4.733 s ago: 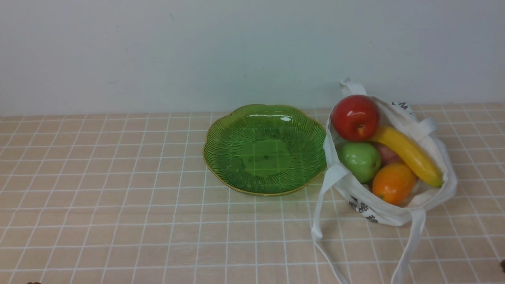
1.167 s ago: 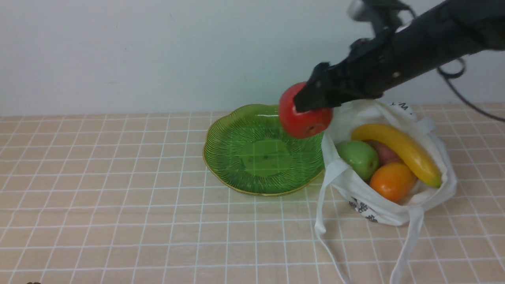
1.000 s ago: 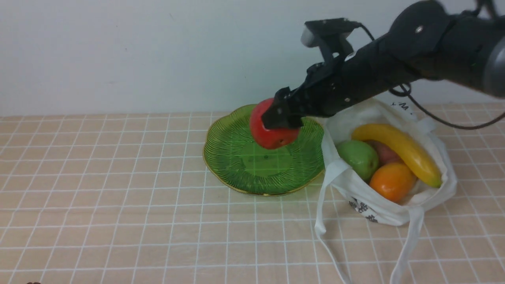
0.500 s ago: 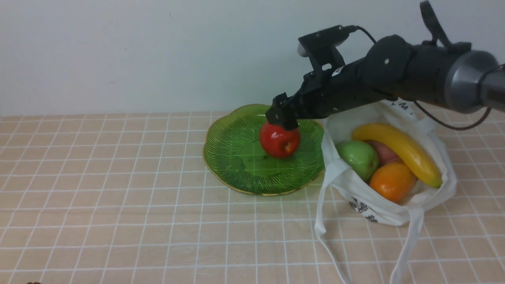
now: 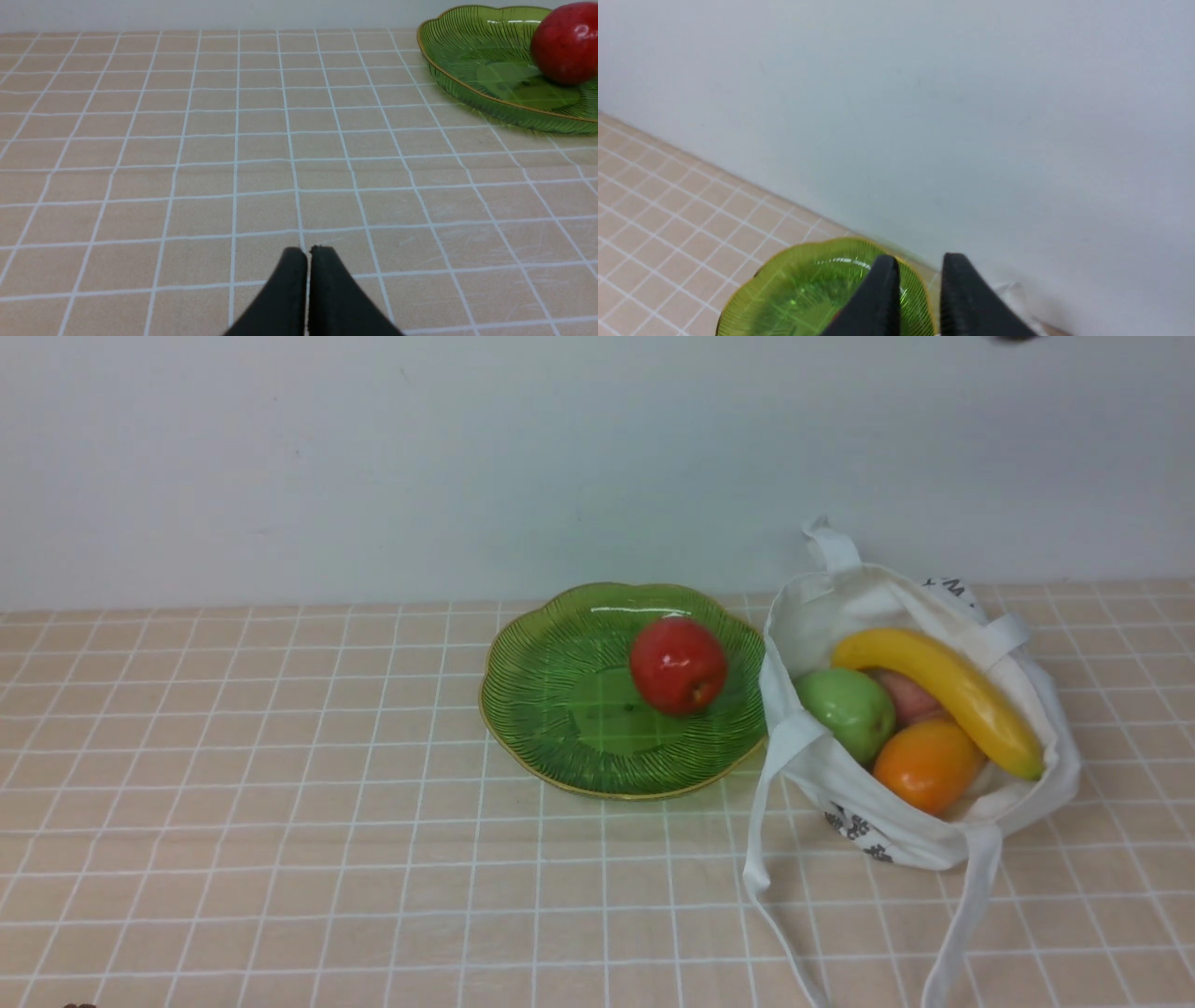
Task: Take the fruit out of the bag on the brown coffee tablecloth and place them on the plate.
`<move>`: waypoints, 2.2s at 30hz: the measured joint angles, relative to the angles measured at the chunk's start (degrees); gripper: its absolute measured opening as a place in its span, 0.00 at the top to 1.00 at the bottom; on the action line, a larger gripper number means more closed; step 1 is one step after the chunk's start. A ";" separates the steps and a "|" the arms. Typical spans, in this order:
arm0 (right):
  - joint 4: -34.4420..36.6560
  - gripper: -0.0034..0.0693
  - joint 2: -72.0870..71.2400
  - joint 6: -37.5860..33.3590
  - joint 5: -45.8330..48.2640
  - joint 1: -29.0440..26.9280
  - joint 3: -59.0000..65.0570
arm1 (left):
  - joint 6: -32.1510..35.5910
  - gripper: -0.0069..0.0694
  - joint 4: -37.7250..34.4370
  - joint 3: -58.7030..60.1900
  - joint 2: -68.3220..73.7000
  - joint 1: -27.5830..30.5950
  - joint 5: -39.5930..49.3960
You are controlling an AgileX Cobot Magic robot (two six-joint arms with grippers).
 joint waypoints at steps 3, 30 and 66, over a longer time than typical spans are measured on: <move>-1.51 0.94 -7.54 0.11 4.82 -1.76 0.00 | 0.00 0.92 0.00 0.00 0.00 0.00 0.00; 5.70 0.97 -63.03 0.20 -27.52 -3.87 52.28 | 0.00 0.92 0.00 0.00 0.00 0.00 0.00; -2.97 0.97 -63.98 9.95 -26.81 -3.87 65.66 | 0.00 0.92 0.00 0.00 0.00 0.00 0.00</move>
